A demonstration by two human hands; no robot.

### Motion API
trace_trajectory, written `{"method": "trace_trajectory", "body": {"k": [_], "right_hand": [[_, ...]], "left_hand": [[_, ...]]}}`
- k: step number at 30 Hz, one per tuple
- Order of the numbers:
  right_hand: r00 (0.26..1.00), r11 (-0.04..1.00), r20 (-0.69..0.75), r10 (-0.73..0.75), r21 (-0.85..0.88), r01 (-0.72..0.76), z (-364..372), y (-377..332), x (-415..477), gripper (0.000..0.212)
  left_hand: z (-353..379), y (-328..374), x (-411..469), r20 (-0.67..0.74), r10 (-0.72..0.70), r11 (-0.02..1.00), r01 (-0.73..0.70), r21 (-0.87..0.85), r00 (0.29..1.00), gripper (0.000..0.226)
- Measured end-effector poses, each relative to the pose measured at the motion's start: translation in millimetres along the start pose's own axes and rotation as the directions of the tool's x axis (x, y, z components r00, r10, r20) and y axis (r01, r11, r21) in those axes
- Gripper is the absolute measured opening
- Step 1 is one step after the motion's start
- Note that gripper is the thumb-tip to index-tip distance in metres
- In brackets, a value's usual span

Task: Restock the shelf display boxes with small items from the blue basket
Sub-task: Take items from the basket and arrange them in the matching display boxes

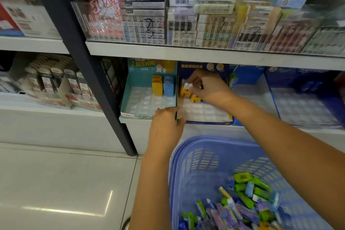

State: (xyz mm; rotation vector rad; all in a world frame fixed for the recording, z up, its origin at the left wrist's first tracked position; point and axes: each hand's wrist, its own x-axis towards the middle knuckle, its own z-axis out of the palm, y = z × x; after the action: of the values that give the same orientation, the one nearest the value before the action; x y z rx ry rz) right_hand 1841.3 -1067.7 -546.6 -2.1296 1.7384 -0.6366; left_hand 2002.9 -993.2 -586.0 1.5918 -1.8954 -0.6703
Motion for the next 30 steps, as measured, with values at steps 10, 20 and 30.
{"method": "trace_trajectory", "body": {"k": [10,20,30], "right_hand": [[0.984,0.881,0.020,-0.175,-0.443,0.166,15,9,7,0.029],[0.977,0.888,-0.047,-0.209,-0.428,0.169,9,-6,-37,0.044],[0.738,0.818,0.363,0.569,-0.348,-0.459,72,146,-233,0.028]], "left_hand": [[-8,-5,0,0.022,0.023,0.998,-0.024,0.056,0.999,0.028],[-6,18,-11,-0.137,0.149,0.988,-0.152,-0.012,0.979,0.021],[162,23,-80,0.717,-0.043,0.991,-0.061,0.119,0.696,0.022]]}}
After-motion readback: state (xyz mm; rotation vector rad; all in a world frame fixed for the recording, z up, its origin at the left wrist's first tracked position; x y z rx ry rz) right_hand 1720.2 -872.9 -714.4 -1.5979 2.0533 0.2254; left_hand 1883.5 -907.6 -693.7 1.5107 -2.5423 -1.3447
